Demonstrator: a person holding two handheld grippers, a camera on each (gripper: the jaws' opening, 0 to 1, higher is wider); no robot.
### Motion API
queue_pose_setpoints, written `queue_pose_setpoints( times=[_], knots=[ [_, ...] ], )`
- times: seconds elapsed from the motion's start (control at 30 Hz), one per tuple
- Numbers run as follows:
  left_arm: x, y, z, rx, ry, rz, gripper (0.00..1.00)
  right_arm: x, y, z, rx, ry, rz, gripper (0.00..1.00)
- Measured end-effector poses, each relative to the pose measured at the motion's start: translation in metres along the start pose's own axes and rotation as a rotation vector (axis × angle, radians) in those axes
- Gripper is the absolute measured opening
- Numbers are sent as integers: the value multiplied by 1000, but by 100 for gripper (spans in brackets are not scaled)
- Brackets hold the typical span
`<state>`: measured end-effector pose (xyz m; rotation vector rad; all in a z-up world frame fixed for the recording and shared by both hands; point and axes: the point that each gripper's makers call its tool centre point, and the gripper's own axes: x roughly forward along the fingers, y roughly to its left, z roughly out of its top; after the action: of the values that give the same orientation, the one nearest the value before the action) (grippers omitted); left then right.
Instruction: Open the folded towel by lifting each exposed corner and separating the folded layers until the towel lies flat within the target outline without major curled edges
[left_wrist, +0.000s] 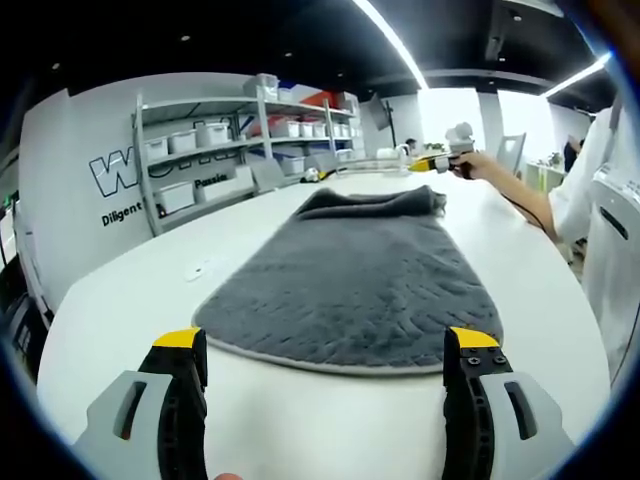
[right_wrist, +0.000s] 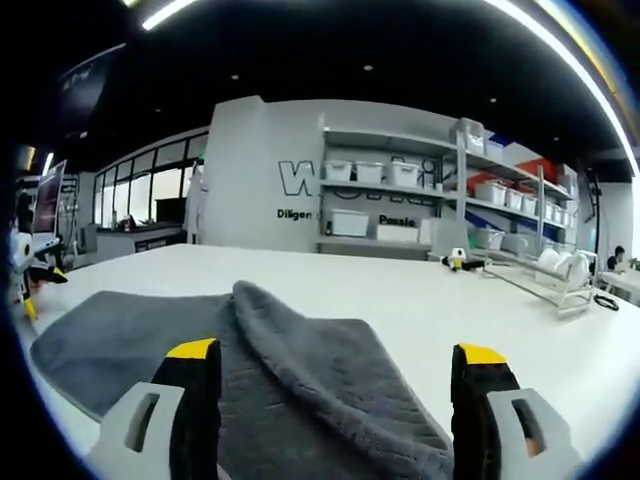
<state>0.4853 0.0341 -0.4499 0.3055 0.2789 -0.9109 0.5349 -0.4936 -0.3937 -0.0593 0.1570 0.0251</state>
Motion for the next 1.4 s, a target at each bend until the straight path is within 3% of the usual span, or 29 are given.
queue_pose_setpoints(
  times=[0.8, 1.07, 1.4],
  knots=[
    [-3, -5, 11, 11, -34, -5, 97, 5, 12, -8, -24, 31, 22, 96],
    [-4, -2, 9, 17, -24, 13, 97, 4, 16, -3, -3, 8, 43, 95],
    [4, 0, 9, -47, -42, 26, 97, 4, 29, 5, -38, -10, 63, 94]
  ],
)
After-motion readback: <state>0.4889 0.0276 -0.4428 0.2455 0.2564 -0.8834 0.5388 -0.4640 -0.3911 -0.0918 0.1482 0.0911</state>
